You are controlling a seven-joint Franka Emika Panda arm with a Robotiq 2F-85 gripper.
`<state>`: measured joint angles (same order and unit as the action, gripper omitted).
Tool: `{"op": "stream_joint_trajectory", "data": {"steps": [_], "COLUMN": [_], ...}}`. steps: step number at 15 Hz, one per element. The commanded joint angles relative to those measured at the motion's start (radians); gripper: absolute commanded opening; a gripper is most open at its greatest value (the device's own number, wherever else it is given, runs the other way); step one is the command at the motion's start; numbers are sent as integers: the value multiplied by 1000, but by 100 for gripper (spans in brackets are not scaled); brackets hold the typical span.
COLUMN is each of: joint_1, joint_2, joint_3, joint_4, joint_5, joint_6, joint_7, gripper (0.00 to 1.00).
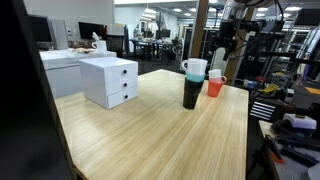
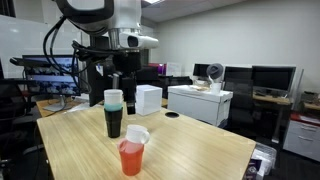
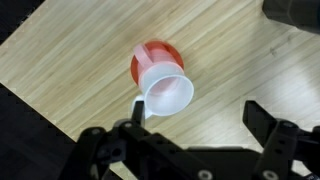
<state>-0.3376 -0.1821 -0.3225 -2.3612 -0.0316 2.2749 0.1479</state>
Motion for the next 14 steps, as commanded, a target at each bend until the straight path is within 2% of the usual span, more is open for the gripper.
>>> {"op": "stream_joint_trajectory", "data": {"steps": [1, 14], "joint_1": [-9, -22], "joint_2": [32, 117], "joint_3": [-1, -38], "joint_4": [0, 29], "joint_5": [3, 5], "joint_6": [25, 38], "joint_7": [29, 119], "gripper": [100, 100]}}
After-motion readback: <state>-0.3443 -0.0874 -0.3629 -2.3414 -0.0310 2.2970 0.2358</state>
